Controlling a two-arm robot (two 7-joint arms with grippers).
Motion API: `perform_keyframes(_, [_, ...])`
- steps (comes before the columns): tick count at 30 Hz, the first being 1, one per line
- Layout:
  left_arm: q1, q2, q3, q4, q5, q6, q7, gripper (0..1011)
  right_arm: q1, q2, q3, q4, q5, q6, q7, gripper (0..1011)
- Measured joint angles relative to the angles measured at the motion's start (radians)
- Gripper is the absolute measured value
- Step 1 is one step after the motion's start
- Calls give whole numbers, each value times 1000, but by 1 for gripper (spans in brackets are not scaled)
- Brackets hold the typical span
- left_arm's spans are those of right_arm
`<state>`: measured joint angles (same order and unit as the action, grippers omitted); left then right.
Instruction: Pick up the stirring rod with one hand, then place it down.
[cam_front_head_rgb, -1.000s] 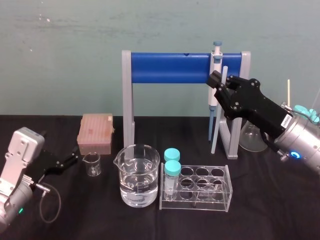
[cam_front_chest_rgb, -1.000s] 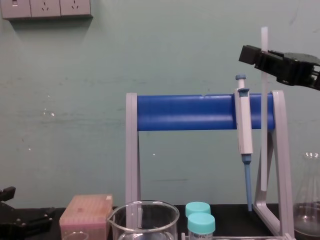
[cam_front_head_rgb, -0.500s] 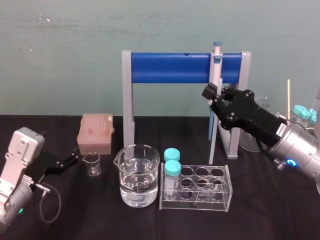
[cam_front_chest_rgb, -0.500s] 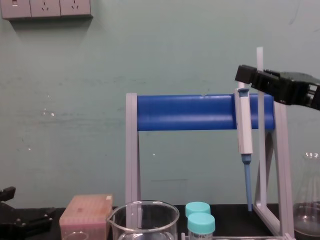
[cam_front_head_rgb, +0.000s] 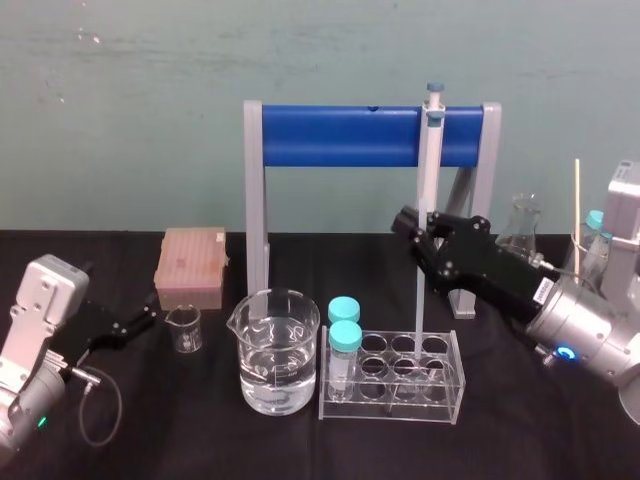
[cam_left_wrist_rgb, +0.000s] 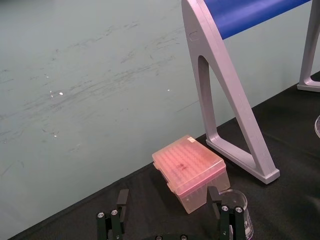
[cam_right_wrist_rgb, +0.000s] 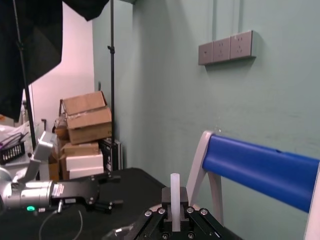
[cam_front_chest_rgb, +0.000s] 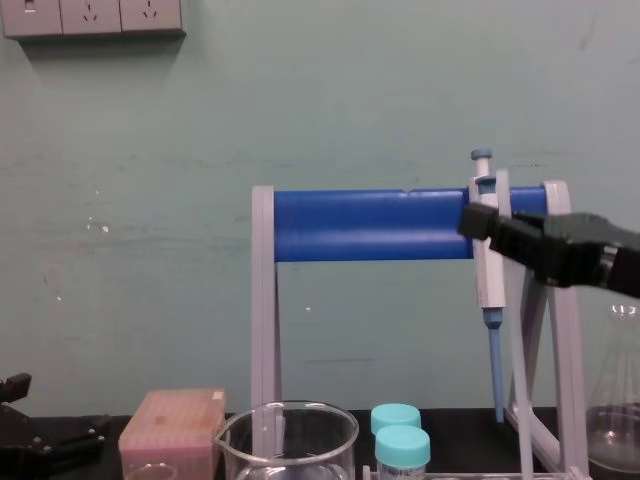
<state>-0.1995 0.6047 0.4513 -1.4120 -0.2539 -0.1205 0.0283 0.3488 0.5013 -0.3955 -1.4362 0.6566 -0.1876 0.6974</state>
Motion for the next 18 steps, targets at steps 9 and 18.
perform_keyframes(9, [0,0,0,0,0,0,0,1000,11,-21,-17,53,-26,-2,0,69])
perform_keyframes(18, [0,0,0,0,0,0,0,1000,16,-43,-27,102,-36,14,-7,69])
